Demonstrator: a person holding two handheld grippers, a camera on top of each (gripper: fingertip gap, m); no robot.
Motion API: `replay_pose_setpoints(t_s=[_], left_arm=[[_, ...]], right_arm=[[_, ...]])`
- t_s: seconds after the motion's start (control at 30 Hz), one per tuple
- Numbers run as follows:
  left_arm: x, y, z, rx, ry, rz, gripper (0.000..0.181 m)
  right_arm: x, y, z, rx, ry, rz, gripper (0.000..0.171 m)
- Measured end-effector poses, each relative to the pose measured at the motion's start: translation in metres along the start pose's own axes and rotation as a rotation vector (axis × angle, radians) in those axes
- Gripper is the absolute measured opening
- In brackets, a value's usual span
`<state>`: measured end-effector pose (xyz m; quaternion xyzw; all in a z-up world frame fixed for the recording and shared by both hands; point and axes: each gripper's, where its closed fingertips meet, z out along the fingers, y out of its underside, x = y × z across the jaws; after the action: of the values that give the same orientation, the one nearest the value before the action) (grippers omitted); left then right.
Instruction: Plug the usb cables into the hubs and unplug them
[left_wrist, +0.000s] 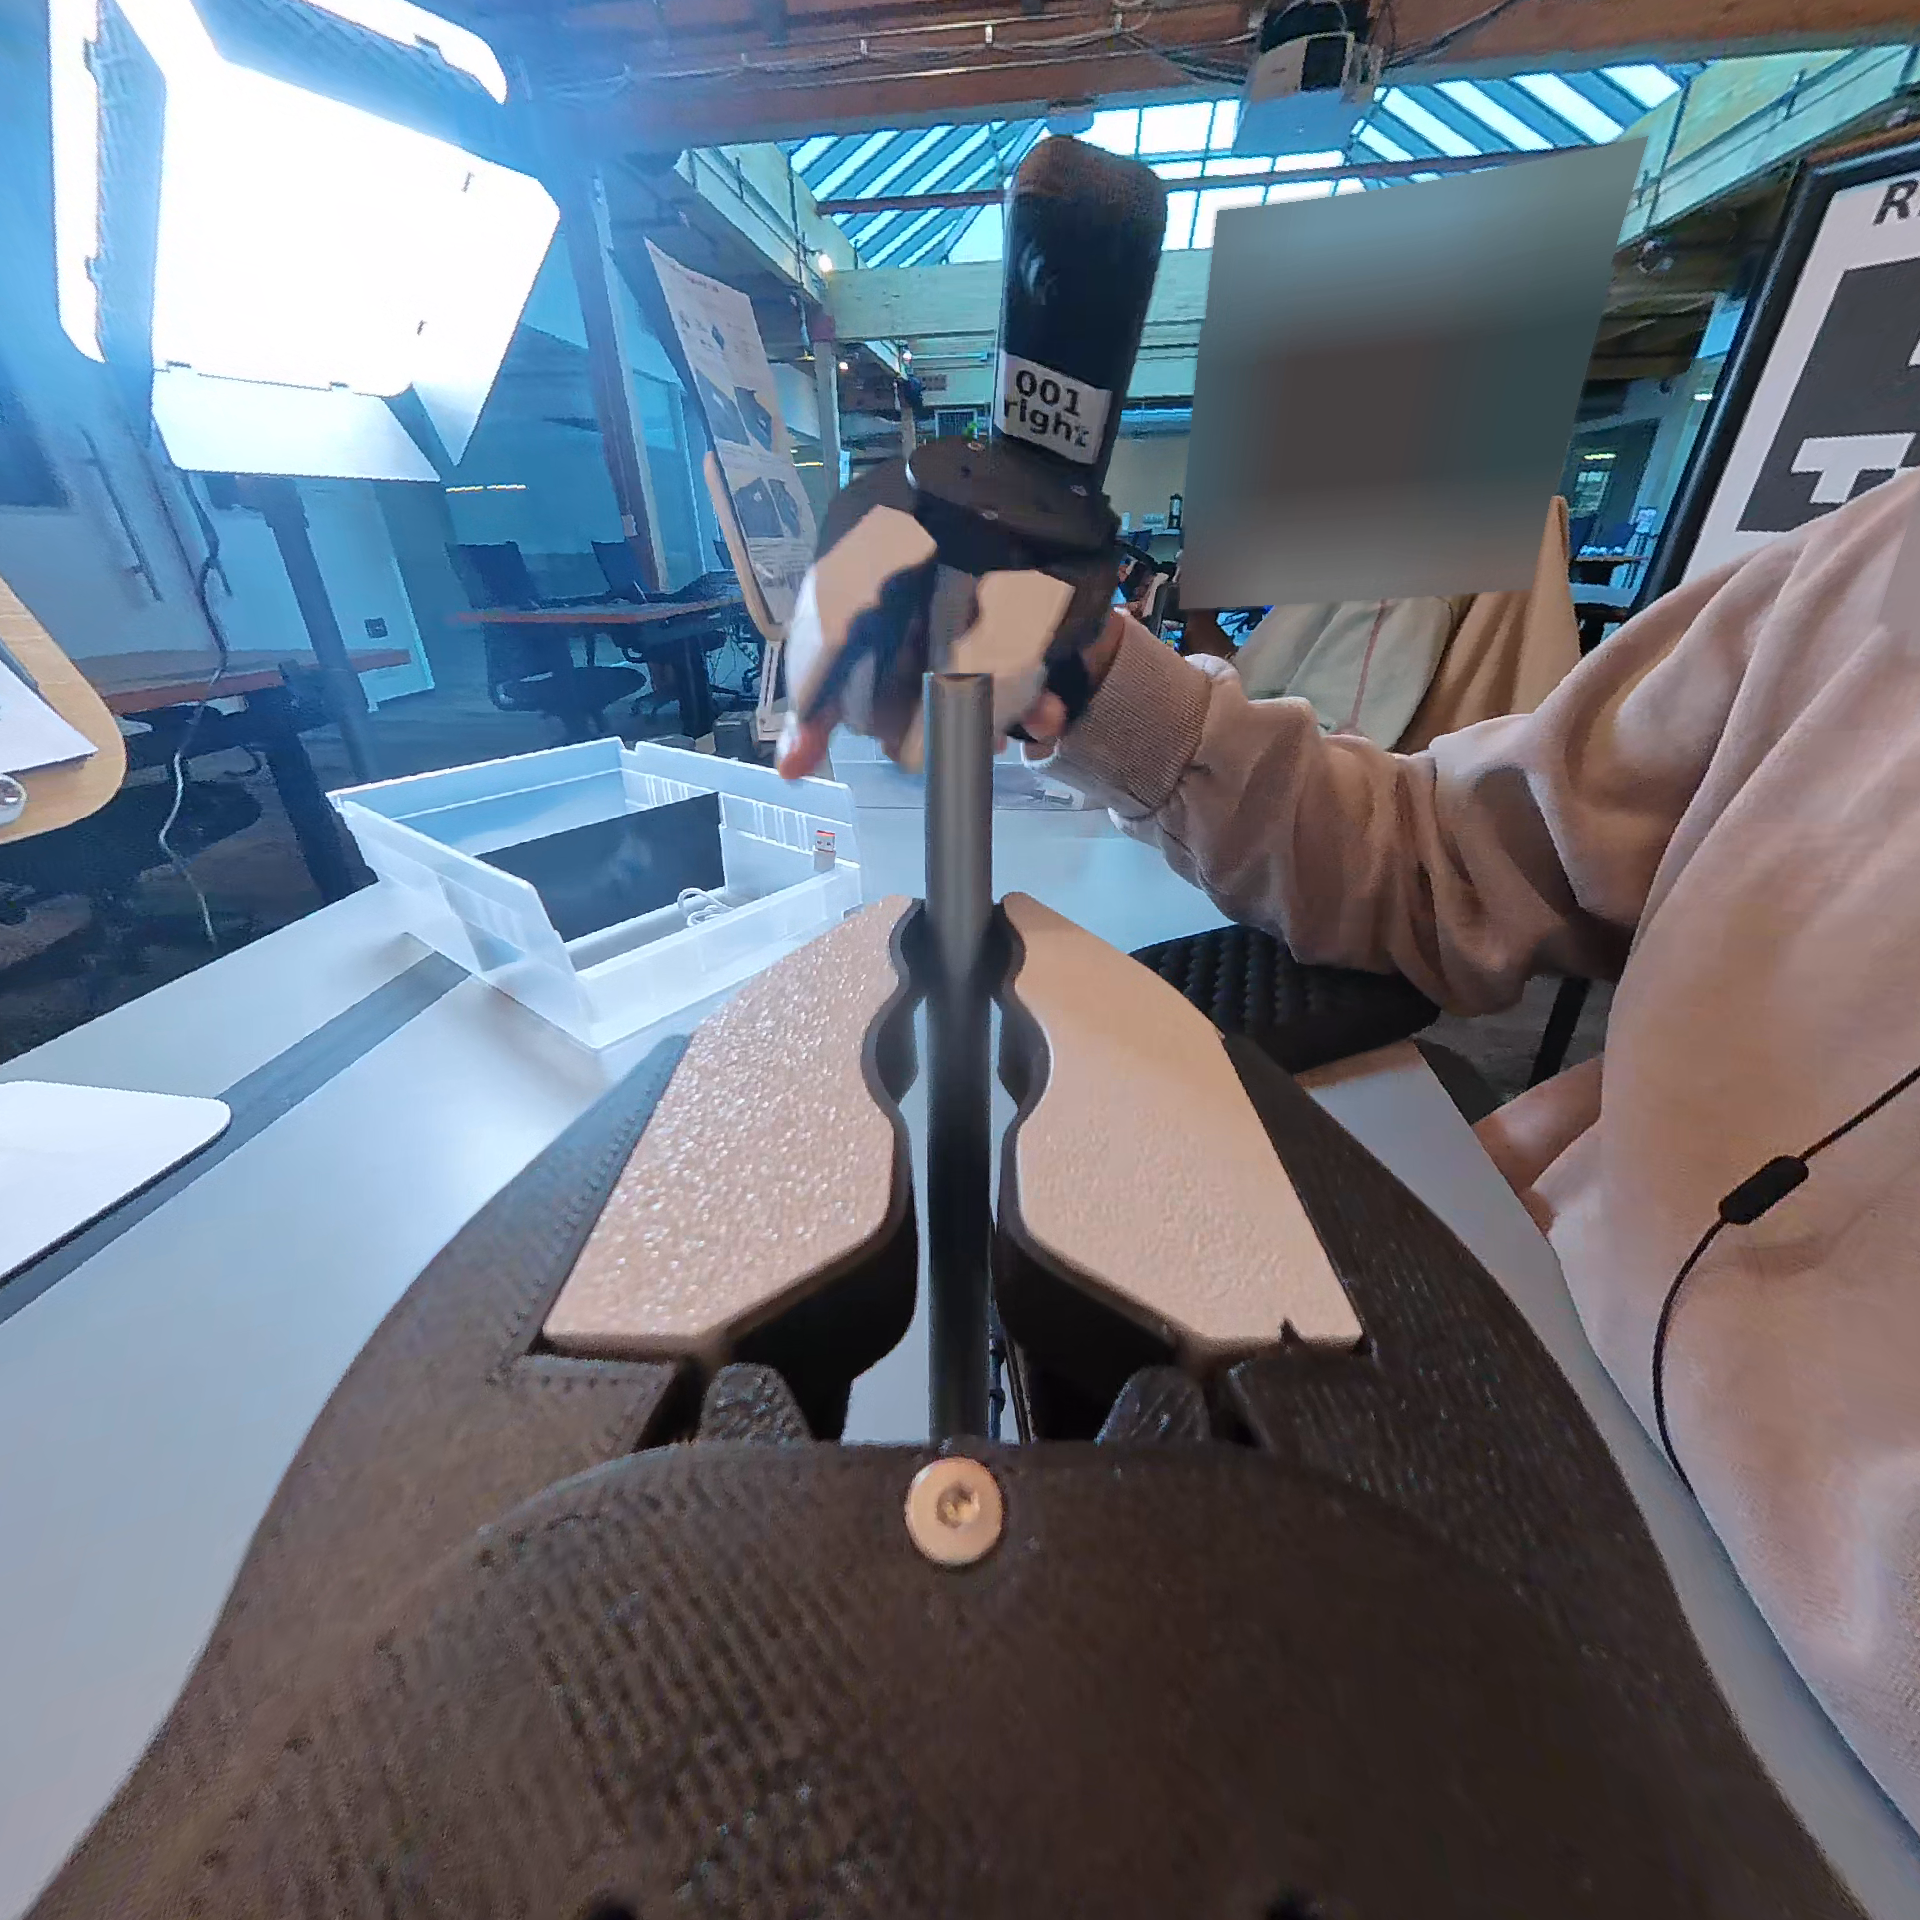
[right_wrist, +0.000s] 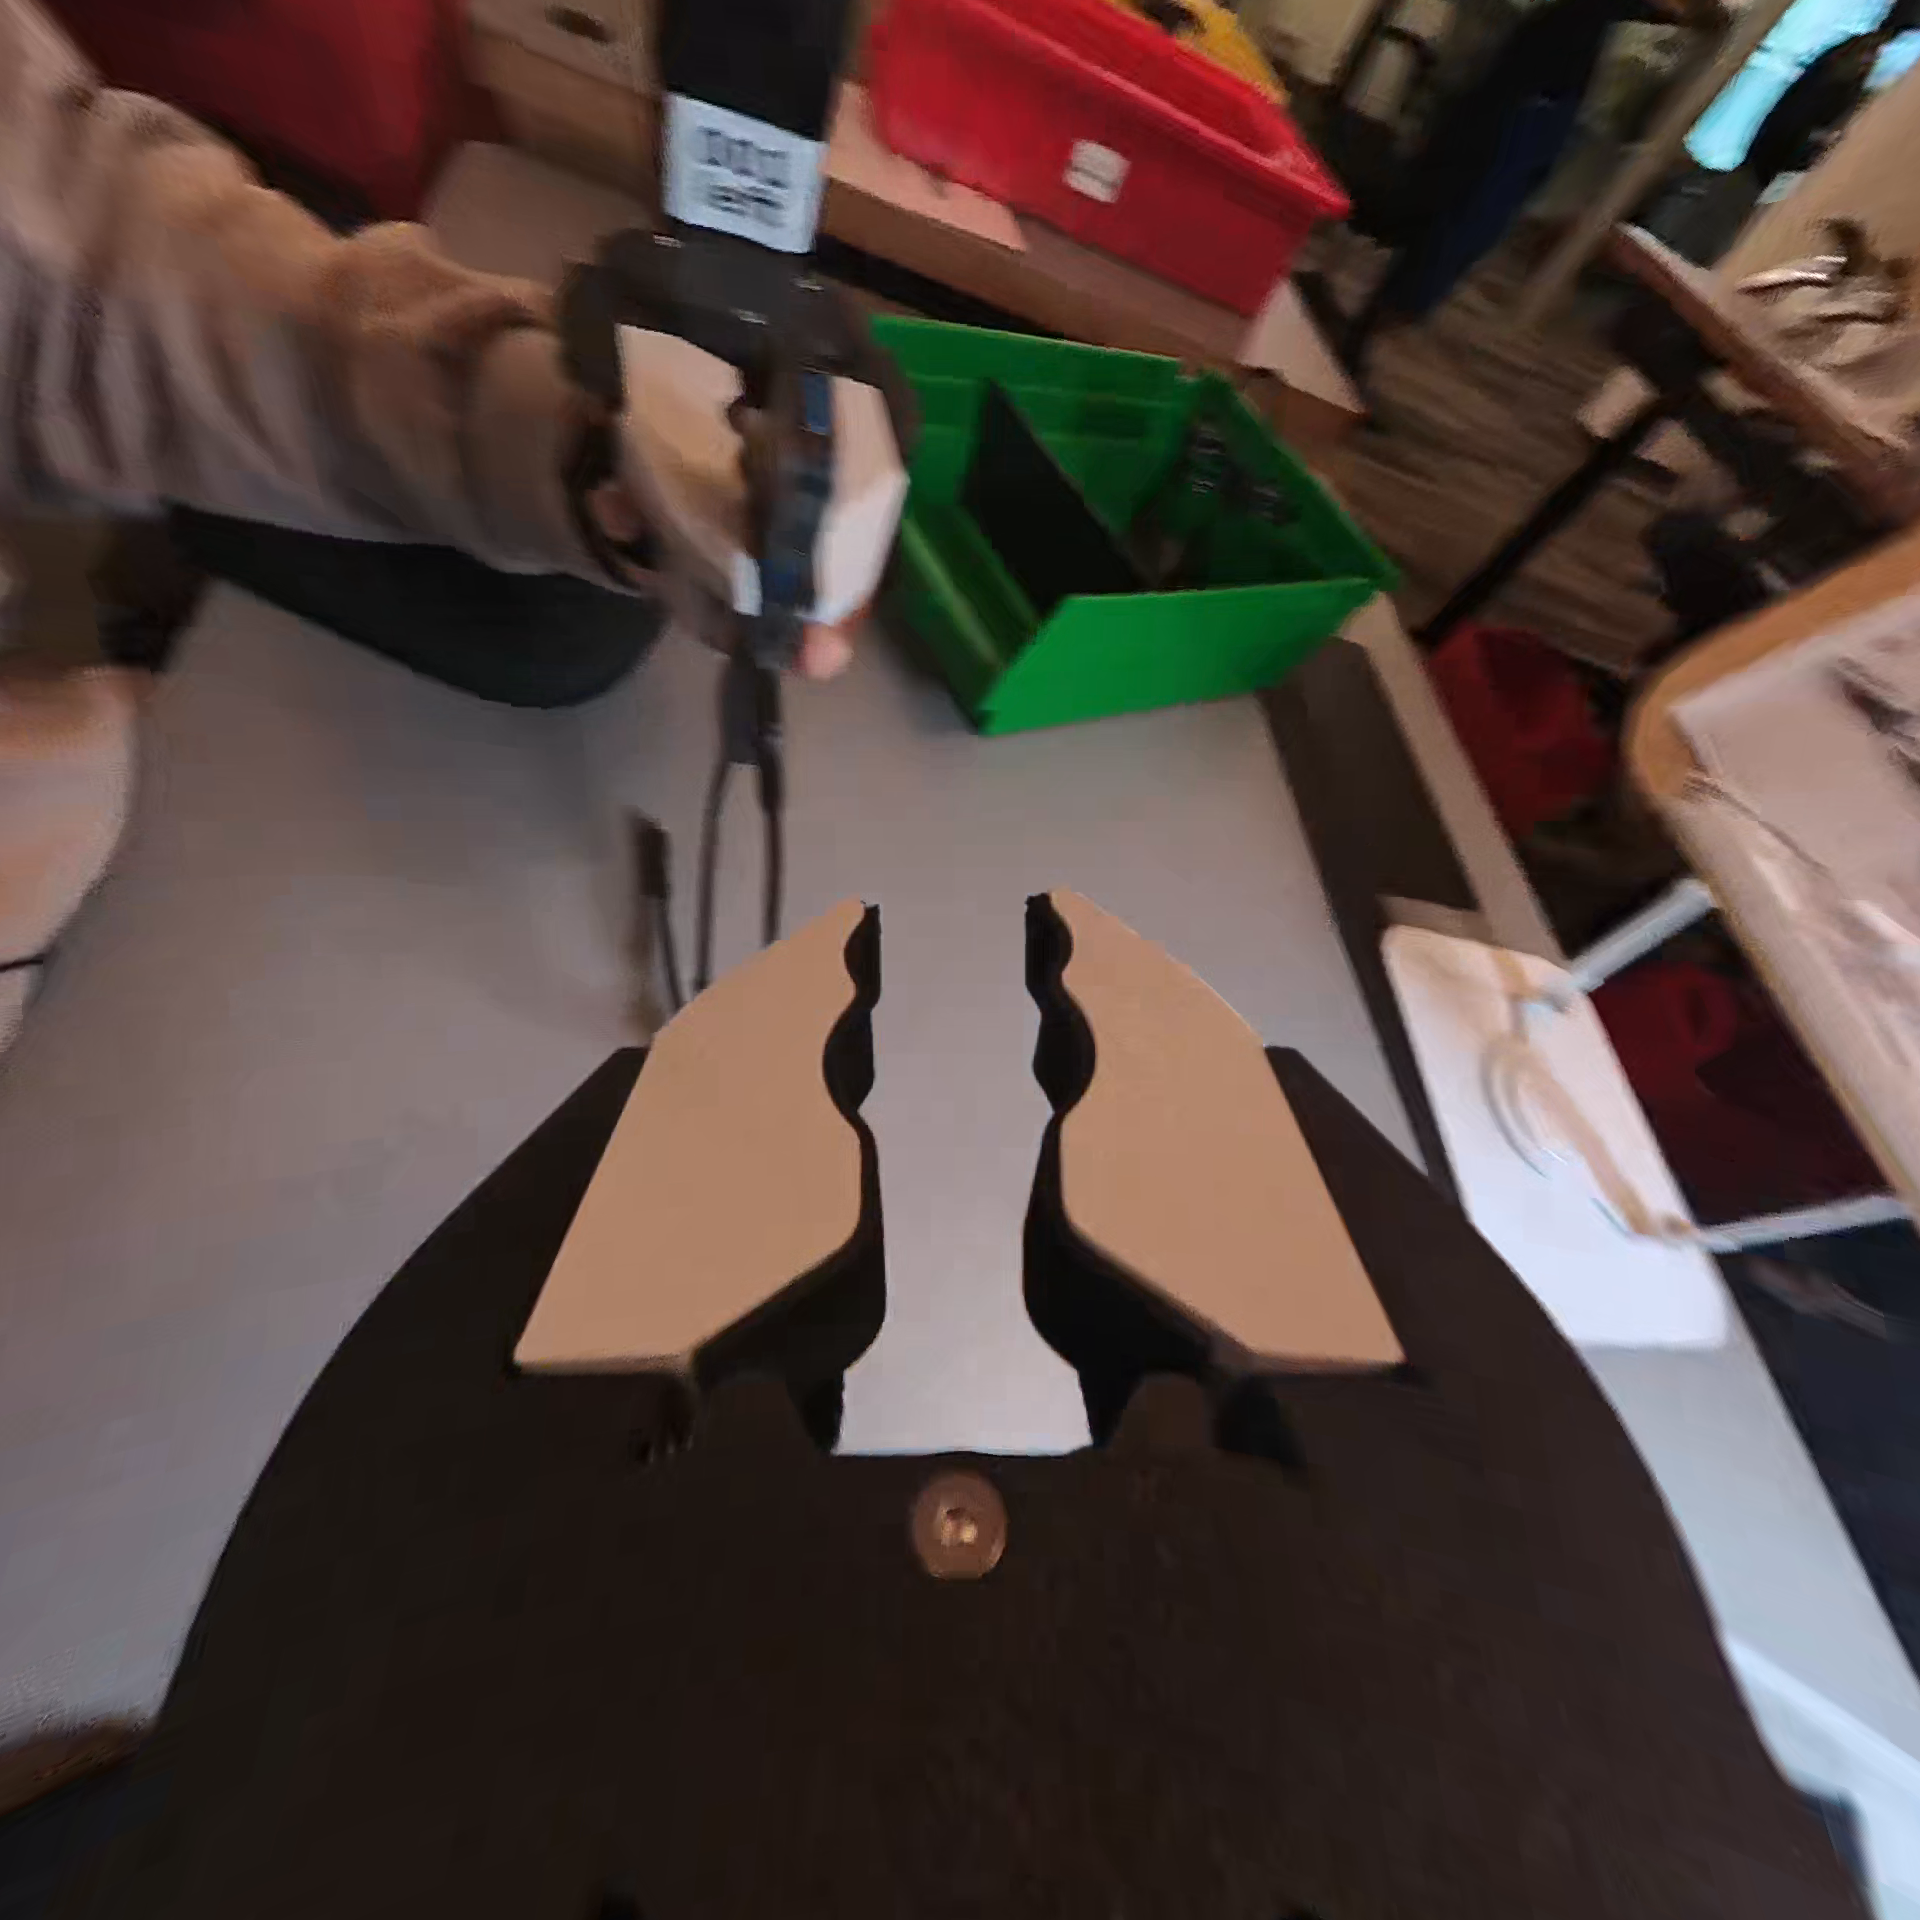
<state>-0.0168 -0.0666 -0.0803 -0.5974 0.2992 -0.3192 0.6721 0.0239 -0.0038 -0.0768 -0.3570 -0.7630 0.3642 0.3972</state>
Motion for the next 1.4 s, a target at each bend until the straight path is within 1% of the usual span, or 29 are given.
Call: replay_pose_setpoints(t_s=[0.07,0.17,0.27,0.3,0.33,0.5,0.57,0.6,0.63,0.67,0.7,0.87,0.9,0.93,0.97,1.03,1.1,1.17,1.23,1.27,1.33,1.4], left_arm=[[0.004,0.0,0.002,-0.002,0.013,0.011,0.011],[0.01,0.001,0.005,-0.009,0.03,0.029,0.011],[0.013,0.008,0.009,-0.04,0.036,0.049,0.01],[0.014,0.01,0.01,-0.046,0.041,0.052,0.01],[0.015,0.011,0.011,-0.051,0.047,0.052,0.01],[0.018,0.018,0.011,-0.1,0.052,0.111,0.011],[0.013,0.031,0.009,-0.191,0.028,0.151,0.03],[0.009,0.039,0.007,-0.248,0.008,0.188,0.035],[0.007,0.046,0.007,-0.286,-0.002,0.232,0.031],[0.009,0.048,0.007,-0.296,0.0,0.267,0.02],[0.009,0.049,0.007,-0.303,-0.007,0.291,0.014],[0.015,0.044,0.006,-0.341,0.013,0.374,0.011],[0.014,0.042,0.005,-0.341,-0.003,0.386,0.011],[0.007,0.036,-0.001,-0.327,-0.047,0.402,0.011],[-0.005,0.022,-0.011,-0.28,-0.106,0.403,0.011],[-0.021,-0.011,-0.036,-0.168,-0.174,0.341,0.011],[-0.029,-0.027,-0.051,-0.098,-0.225,0.324,0.011],[-0.031,-0.03,-0.052,-0.061,-0.238,0.305,0.011],[-0.032,-0.026,-0.047,-0.059,-0.225,0.291,0.011],[-0.033,-0.023,-0.045,-0.066,-0.224,0.287,0.011],[-0.032,-0.018,-0.04,-0.077,-0.212,0.279,0.011],[-0.029,-0.014,-0.037,-0.08,-0.204,0.276,0.011]], right_arm=[[-0.03,-0.005,0.03,-0.007,-0.097,-0.026,0.027],[-0.055,0.0,0.065,-0.045,-0.144,-0.067,0.026],[-0.066,0.004,0.082,-0.043,-0.17,-0.064,0.021],[-0.066,0.004,0.085,-0.035,-0.162,-0.06,0.016],[-0.064,0.003,0.086,-0.025,-0.149,-0.062,0.008],[-0.064,0.008,0.08,-0.035,-0.179,-0.051,0.007],[-0.063,0.008,0.077,-0.038,-0.18,-0.044,0.007],[-0.062,0.007,0.076,-0.039,-0.174,-0.044,0.007],[-0.06,0.007,0.075,-0.046,-0.163,-0.049,0.007],[-0.06,0.01,0.075,-0.069,-0.16,-0.061,0.007],[-0.061,0.01,0.074,-0.077,-0.16,-0.072,0.007],[-0.063,0.005,0.07,-0.077,-0.192,-0.101,0.007],[-0.06,0.009,0.068,-0.111,-0.184,-0.111,0.007],[-0.05,0.024,0.062,-0.189,-0.15,-0.13,0.007],[-0.038,0.037,0.054,-0.227,-0.111,-0.123,0.007],[-0.011,0.041,0.03,-0.18,-0.053,-0.021,0.007],[0.028,0.029,-0.004,-0.109,0.09,0.018,0.007],[0.072,0.018,-0.044,-0.073,0.31,0.002,0.007],[0.113,0.021,-0.082,-0.1,0.533,-0.032,0.008],[0.131,0.024,-0.098,-0.109,0.616,-0.033,0.007],[0.165,0.038,-0.119,-0.126,0.736,-0.014,0.008],[0.192,0.065,-0.128,-0.211,0.805,-0.008,0.007]])
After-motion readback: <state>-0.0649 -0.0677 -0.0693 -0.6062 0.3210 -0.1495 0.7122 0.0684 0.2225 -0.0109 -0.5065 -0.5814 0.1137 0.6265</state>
